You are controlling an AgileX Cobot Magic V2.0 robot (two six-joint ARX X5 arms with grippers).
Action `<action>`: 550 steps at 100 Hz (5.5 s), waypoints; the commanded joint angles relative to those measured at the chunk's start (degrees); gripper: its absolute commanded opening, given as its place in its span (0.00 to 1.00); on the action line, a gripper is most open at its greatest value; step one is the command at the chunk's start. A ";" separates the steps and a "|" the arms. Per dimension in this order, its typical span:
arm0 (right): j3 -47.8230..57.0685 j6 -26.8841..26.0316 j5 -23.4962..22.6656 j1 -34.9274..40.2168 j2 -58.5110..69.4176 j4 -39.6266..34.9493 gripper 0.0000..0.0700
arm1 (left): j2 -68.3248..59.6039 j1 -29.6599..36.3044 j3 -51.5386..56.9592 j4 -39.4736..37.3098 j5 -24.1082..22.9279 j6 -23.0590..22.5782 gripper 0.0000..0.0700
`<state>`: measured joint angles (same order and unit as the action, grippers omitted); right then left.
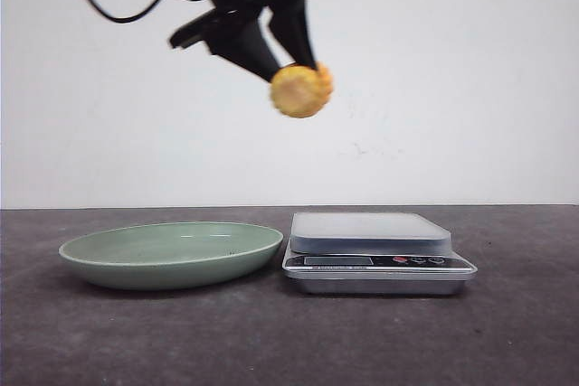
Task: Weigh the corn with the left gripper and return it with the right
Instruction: 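Lift the corn with the left gripper and carry it over the scale, then lower the corn onto the scale pan and open the left gripper, then raise the left gripper away from the scale, then move the open right gripper down over the corn on the scale, then close the right gripper on the corn and lift it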
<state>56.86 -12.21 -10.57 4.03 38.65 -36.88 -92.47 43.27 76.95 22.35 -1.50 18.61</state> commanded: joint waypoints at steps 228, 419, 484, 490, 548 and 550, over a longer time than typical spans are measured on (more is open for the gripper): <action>1.01 0.66 -0.13 0.09 0.20 -2.27 0.78 | -10.67 3.98 43.56 28.37 -9.55 -9.16 0.62; 2.62 -8.66 8.11 30.05 40.92 21.59 0.86 | 70.12 3.58 -1.46 60.52 -36.48 9.94 0.61; 6.93 -14.14 12.17 30.08 57.55 21.49 0.85 | 70.12 3.58 -1.49 60.48 -36.46 9.99 0.61; 6.93 -14.21 12.20 30.08 58.07 21.46 0.79 | 70.12 3.58 -1.46 60.48 -36.46 9.99 0.61; 7.17 -13.81 17.94 32.15 54.42 21.49 0.00 | 70.12 3.58 -1.49 60.39 -36.48 9.99 0.61; 7.32 -13.62 17.90 32.37 53.81 21.46 0.00 | 70.12 3.58 -1.49 60.39 -36.48 9.99 0.61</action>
<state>62.76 -26.22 7.18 35.31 94.39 -16.16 -22.11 46.46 74.81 81.41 -37.74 28.27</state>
